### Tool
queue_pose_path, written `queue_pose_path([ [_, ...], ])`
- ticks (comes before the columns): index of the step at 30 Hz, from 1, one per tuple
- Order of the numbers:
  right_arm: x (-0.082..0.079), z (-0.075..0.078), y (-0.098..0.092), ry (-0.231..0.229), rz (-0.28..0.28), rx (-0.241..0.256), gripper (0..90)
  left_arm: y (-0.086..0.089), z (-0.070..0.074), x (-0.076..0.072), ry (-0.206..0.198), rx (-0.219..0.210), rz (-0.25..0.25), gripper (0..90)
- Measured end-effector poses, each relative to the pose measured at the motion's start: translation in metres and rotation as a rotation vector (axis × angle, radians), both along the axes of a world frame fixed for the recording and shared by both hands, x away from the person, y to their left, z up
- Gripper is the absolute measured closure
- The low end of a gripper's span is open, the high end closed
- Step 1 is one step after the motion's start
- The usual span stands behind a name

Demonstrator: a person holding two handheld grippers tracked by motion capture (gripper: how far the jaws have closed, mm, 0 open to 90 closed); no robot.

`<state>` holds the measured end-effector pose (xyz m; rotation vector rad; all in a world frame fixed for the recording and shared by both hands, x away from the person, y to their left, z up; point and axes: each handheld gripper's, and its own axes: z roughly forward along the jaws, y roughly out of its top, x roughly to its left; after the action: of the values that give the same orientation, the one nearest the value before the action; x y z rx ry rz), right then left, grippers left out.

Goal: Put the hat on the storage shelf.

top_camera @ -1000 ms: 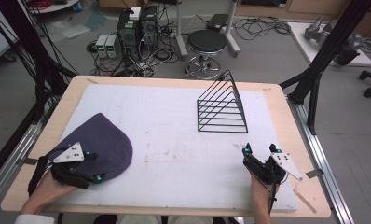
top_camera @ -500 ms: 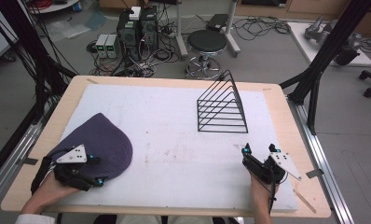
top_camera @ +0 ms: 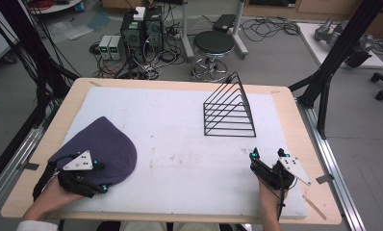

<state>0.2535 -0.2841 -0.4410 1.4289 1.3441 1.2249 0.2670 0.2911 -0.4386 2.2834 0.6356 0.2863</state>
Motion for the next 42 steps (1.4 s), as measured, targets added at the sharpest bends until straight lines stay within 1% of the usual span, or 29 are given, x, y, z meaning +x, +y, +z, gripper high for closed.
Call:
queue_pose_path([
  [2, 0.0000, 0.0000, 0.0000, 0.001, 0.000, 0.001, 10.3, -0.0001, -0.0003, -0.0002, -0.009, 0.007, 0.005, 29.0],
  [3, 0.0000, 0.0000, 0.0000, 0.001, 0.000, 0.001, 10.3, -0.0001, -0.0005, 0.0000, -0.017, 0.011, 0.001, 29.0],
  [5, -0.0001, 0.0000, -0.0001, 0.001, 0.000, 0.001, 10.3, -0.0006, -0.0008, -0.0005, -0.026, 0.017, 0.010, 31.2],
  [6, -0.0001, 0.0001, 0.0000, 0.000, 0.000, 0.000, 10.3, -0.0007, -0.0005, -0.0003, -0.027, 0.019, 0.013, 34.4],
  [7, -0.0001, 0.0001, 0.0000, 0.000, 0.000, 0.000, 10.3, -0.0006, -0.0004, 0.0000, -0.026, 0.019, 0.017, 34.4],
  [9, 0.0001, 0.0000, 0.0000, 0.001, 0.000, -0.002, 10.3, 0.0002, -0.0008, 0.0006, -0.030, 0.013, 0.023, 36.9],
  [10, 0.0005, -0.0001, 0.0001, -0.002, -0.001, -0.010, 10.3, 0.0007, -0.0011, 0.0006, -0.033, 0.009, 0.028, 40.1],
  [11, 0.0005, -0.0001, 0.0001, -0.002, -0.001, -0.010, 10.3, 0.0014, -0.0011, 0.0007, -0.035, 0.008, 0.031, 40.1],
  [12, 0.0003, 0.0000, 0.0014, 0.003, 0.000, -0.013, 10.3, 0.0020, -0.0009, 0.0010, -0.042, 0.010, 0.034, 46.7],
  [13, 0.0003, 0.0000, 0.0014, 0.003, 0.000, -0.013, 10.3, 0.0023, -0.0007, 0.0012, -0.048, 0.011, 0.039, 46.7],
  [14, 0.0006, 0.0001, 0.0013, 0.002, 0.003, -0.023, 10.3, 0.0028, -0.0004, 0.0013, -0.054, 0.017, 0.043, 50.5],
  [15, 0.0002, 0.0002, 0.0024, 0.008, 0.005, -0.020, 10.3, 0.0028, -0.0003, 0.0016, -0.060, 0.019, 0.046, 54.3],
  [16, 0.0008, 0.0002, 0.0028, 0.004, 0.006, -0.030, 10.3, 0.0027, -0.0002, 0.0017, -0.065, 0.021, 0.051, 59.0],
  [17, 0.0008, 0.0002, 0.0028, 0.004, 0.006, -0.030, 10.3, 0.0026, -0.0002, 0.0017, -0.069, 0.022, 0.056, 59.0],
  [20, 0.0008, 0.0002, 0.0030, 0.007, 0.008, -0.032, 10.3, 0.0026, -0.0003, 0.0019, -0.074, 0.021, 0.064, 63.7],
  [21, 0.0008, 0.0002, 0.0030, 0.007, 0.008, -0.032, 10.3, 0.0028, -0.0003, 0.0020, -0.074, 0.020, 0.069, 63.7],
  [22, 0.0011, 0.0001, 0.0028, 0.005, 0.008, -0.034, 10.3, 0.0029, -0.0003, 0.0021, -0.075, 0.019, 0.073, 66.1],
  [24, 0.0012, 0.0001, 0.0027, 0.005, 0.008, -0.035, 10.3, 0.0030, -0.0003, 0.0026, -0.078, 0.015, 0.077, 67.1],
  [26, 0.0008, 0.0002, 0.0035, 0.012, 0.009, -0.026, 10.3, 0.0037, -0.0002, 0.0031, -0.070, 0.007, 0.084, 68.3],
  [29, 0.0008, 0.0002, 0.0035, 0.013, 0.010, -0.025, 10.3, 0.0038, 0.0000, 0.0031, -0.071, 0.006, 0.083, 69.6],
  [30, 0.0011, 0.0001, 0.0028, 0.004, 0.009, -0.033, 10.3, 0.0038, 0.0001, 0.0030, -0.073, 0.005, 0.083, 70.8],
  [34, 0.0012, 0.0001, 0.0026, 0.004, 0.008, -0.032, 10.3, 0.0043, 0.0003, 0.0030, -0.078, 0.000, 0.082, 72.7],
  [39, 0.0011, 0.0001, 0.0026, 0.008, 0.007, -0.031, 10.3, 0.0054, 0.0007, 0.0037, -0.073, -0.013, 0.085, 72.9],
  [42, 0.0011, 0.0001, 0.0026, 0.007, 0.007, -0.031, 10.3, 0.0053, 0.0012, 0.0035, -0.077, -0.013, 0.086, 72.9],
])
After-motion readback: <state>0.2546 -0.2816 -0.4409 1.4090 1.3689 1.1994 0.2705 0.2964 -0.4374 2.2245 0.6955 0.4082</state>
